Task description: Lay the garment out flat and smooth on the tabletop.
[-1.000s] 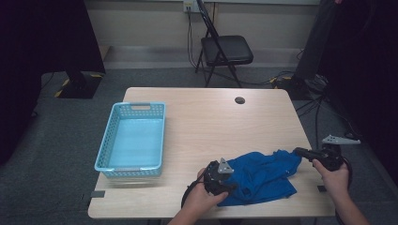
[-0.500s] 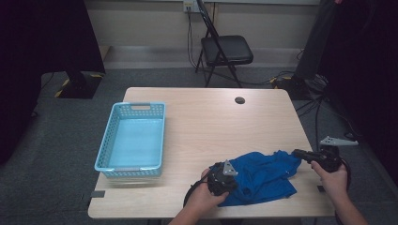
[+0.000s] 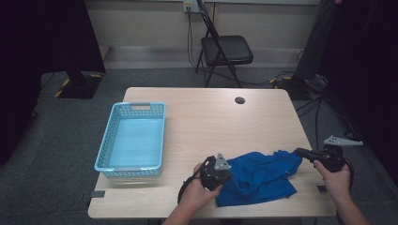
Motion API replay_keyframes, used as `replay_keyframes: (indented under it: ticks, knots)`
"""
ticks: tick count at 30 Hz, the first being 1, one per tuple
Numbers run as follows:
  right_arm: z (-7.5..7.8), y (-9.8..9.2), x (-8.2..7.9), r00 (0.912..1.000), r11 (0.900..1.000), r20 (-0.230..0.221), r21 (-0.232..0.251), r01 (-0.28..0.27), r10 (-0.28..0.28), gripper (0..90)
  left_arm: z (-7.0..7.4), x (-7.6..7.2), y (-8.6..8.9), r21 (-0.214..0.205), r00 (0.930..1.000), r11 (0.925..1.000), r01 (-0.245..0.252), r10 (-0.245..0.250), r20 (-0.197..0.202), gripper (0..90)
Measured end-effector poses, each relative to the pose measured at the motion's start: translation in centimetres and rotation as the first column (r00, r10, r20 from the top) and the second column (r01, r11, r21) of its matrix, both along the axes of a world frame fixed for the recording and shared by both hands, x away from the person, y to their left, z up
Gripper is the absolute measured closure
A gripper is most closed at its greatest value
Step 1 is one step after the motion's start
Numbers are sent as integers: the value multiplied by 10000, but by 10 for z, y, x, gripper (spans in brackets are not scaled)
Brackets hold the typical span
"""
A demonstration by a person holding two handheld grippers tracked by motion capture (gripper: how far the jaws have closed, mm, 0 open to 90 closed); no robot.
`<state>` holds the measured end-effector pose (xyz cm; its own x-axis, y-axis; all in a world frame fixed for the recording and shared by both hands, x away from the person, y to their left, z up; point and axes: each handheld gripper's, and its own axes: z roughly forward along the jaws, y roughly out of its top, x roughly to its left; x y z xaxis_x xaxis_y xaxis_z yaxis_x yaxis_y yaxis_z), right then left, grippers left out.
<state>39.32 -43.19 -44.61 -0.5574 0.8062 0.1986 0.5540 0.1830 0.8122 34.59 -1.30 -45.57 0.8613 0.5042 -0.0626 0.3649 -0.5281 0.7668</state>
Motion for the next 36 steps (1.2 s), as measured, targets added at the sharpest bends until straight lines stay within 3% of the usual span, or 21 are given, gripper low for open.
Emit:
replay_keyframes:
  ticks: [8, 13, 17, 21, 23, 27, 29, 32, 36]
  knots:
    - [5, -3, -2, 9998, 9999, 206, 117, 84, -87, 864, 21, 5, 27, -290, 9952, 9963, -809, 824, 529, 889]
    - [7, -7, -3, 9993, 9996, 315, 193, 218, -224, 865, 31, 9, 48, -590, 9858, 9874, -1468, 1509, 733, 890]
    - [9, -10, -3, 9985, 9991, 436, 283, 329, -341, 865, 35, 12, 62, -570, 9758, 9791, -1952, 1997, 891, 890]
    - [10, -11, -3, 9987, 9988, 371, 373, 328, -342, 865, 37, 14, 73, -459, 9694, 9723, -2292, 2323, 789, 890]
    - [11, -9, -3, 9991, 9988, 310, 414, 275, -288, 865, 39, 14, 78, -121, 9682, 9715, -2368, 2370, 805, 890]
    - [16, -4, -3, 9997, 9996, 245, 280, 52, -59, 865, 39, 6, 89, 417, 9669, 9681, -2472, 2437, 751, 890]
    - [17, -1, -3, 9998, 9996, 90, 225, -188, 186, 866, 37, 1, 94, 372, 9669, 9674, -2505, 2481, 593, 890]
    - [18, 8, -7, 9978, 9976, -174, -258, -647, 643, 866, 28, -8, 98, 448, 9689, 9680, -2469, 2457, 301, 890]
    - [11, 13, -22, 9909, 9873, -679, -1013, -1227, 1162, 866, 8, -21, 99, 568, 9744, 9743, -2179, 2205, -439, 887]
